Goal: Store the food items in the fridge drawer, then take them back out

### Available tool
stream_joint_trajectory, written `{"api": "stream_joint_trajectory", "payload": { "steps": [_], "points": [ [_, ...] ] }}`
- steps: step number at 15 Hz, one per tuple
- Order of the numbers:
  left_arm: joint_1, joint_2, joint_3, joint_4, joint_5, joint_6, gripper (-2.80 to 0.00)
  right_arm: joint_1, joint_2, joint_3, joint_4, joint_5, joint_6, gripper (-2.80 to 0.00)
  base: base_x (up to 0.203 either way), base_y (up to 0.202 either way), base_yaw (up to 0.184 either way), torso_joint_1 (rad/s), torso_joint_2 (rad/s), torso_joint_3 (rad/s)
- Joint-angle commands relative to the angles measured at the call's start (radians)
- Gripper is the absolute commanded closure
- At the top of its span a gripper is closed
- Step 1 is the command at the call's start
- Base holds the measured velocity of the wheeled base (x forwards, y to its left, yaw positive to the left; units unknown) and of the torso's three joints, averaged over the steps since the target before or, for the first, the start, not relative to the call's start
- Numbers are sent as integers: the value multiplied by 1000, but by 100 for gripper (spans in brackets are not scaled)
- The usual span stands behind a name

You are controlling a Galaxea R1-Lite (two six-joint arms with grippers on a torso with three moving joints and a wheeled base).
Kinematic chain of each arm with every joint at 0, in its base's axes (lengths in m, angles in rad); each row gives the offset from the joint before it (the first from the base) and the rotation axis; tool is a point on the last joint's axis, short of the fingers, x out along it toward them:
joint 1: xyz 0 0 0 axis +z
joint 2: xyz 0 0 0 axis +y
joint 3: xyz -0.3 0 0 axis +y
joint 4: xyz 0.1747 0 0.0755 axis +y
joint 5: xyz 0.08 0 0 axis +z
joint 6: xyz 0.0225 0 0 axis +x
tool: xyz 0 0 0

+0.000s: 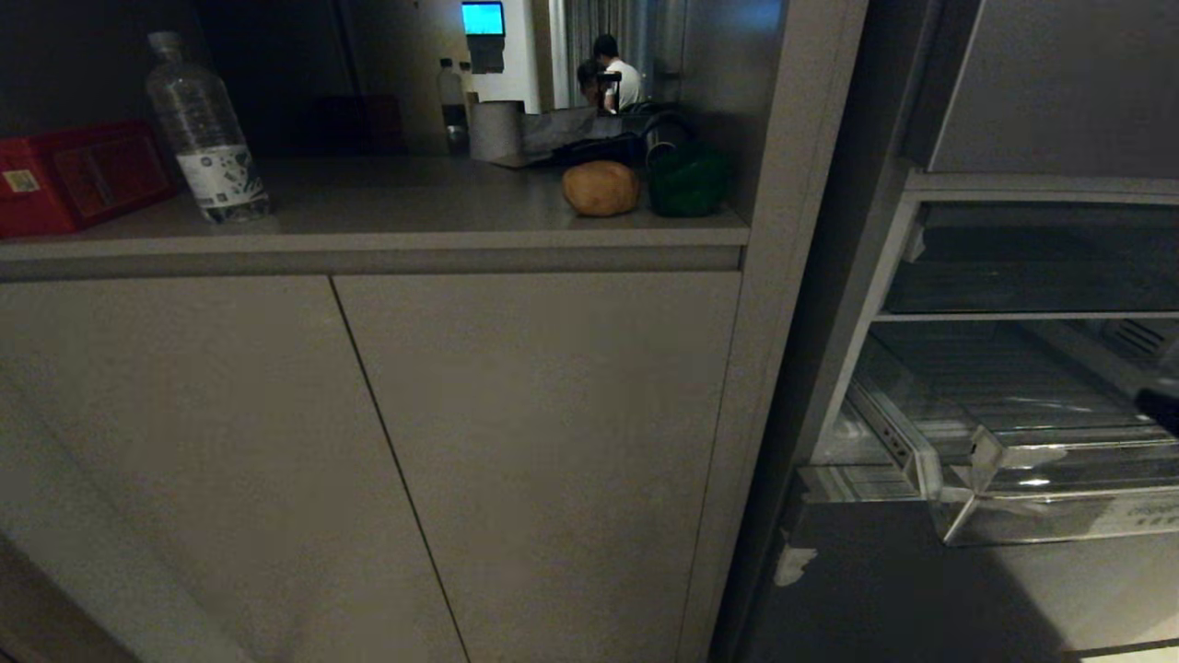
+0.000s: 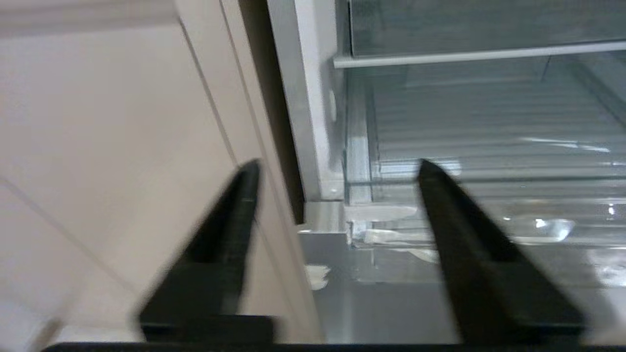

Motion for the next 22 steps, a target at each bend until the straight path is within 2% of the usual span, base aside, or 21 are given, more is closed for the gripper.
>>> {"api": "stream_joint_trajectory", "payload": {
  "steps": [1,5,11,19,22],
  "points": [
    [0,0,0,0,0,0,0,-12,100,-189,278,1,25,0,0,0,0,0,0,0],
    [0,0,0,0,0,0,0,-69,418,-341,344,-1,42,0,0,0,0,0,0,0],
    [0,0,0,0,0,0,0,-105,695,-498,354,0,49,0,0,0,0,0,0,0],
    [0,0,0,0,0,0,0,-149,765,-492,356,-3,40,0,0,0,0,0,0,0],
    [0,0,0,0,0,0,0,-161,761,-482,370,-33,35,0,0,0,0,0,0,0]
  ]
}}
